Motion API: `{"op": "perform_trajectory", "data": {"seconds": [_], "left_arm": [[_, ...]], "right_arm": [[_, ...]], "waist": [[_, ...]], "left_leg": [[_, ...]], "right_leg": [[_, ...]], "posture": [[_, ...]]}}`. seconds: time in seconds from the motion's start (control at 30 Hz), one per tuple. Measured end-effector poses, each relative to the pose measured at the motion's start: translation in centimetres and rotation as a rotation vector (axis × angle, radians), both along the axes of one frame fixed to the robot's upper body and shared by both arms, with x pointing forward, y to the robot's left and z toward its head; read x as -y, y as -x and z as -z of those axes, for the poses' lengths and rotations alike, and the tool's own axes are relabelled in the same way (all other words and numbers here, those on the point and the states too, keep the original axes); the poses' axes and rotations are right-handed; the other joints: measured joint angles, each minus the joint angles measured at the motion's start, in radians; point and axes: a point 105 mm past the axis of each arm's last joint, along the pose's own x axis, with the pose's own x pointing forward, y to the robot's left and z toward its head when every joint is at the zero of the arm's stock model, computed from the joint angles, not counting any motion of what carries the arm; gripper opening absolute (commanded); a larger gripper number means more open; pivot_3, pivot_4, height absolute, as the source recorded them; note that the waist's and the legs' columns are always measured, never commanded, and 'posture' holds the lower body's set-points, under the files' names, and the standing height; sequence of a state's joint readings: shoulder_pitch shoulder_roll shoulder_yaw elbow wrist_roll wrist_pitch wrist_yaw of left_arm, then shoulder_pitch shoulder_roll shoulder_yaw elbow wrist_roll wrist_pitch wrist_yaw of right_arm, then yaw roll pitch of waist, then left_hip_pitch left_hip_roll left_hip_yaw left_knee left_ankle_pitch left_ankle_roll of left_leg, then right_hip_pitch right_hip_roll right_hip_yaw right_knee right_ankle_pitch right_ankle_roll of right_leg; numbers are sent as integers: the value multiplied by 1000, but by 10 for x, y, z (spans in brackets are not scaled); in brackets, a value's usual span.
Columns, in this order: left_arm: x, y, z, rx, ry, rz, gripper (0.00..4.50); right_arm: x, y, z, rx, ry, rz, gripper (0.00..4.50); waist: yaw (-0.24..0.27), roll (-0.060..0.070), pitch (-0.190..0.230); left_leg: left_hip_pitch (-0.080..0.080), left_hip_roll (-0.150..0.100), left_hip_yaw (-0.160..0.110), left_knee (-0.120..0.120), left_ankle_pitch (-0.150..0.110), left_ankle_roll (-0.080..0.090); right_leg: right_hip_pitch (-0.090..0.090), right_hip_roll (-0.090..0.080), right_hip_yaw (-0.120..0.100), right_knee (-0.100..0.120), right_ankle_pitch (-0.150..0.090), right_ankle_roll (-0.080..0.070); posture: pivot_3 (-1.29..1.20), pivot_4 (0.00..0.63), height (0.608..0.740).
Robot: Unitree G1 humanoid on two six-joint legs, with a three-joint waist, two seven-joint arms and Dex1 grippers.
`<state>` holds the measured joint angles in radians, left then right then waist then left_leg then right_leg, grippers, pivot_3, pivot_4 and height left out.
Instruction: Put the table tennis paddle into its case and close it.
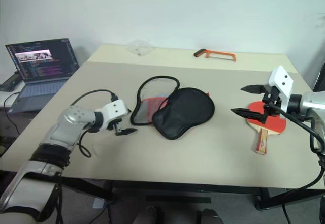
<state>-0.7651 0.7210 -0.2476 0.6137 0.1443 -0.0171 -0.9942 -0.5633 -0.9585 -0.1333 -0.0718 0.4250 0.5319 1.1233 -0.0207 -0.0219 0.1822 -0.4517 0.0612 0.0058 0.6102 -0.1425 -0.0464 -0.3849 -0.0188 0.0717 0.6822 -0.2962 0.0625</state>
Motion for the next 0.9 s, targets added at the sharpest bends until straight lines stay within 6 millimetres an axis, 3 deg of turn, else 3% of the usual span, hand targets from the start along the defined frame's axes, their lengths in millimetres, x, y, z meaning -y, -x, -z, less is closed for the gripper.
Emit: {"op": "perform_trajectory", "data": {"seconds": [0.3,0.4,0.77,0.9], "left_arm": [[22,-18,4,82,-1,9,4500],[24,-20,6,91,-3,9,3914],[37,-31,6,167,14,-3,39],[44,-32,4,191,17,17,39]], "right_arm": [[-4,2,-2,1,-8,-7,4468],[-5,3,-3,4,-6,-9,4500],[-4,1,-4,14,-9,7,4500],[-4,1,-4,15,-10,7,4500]], "waist": [[24,3,-2],[24,3,-2],[16,2,-1],[16,2,-1]], "left_leg": [[1,0,3,1,4,5],[2,0,4,1,5,5],[-1,1,4,-1,6,4],[-2,1,3,-3,5,4]], "right_leg": [[1,-3,-1,-1,3,0],[1,-4,-1,-1,4,0],[-1,-1,0,-1,6,1],[-3,-1,-1,-1,5,0]], "posture": [[0,150,740],[0,150,740],[0,150,740],[0,150,740]]}}
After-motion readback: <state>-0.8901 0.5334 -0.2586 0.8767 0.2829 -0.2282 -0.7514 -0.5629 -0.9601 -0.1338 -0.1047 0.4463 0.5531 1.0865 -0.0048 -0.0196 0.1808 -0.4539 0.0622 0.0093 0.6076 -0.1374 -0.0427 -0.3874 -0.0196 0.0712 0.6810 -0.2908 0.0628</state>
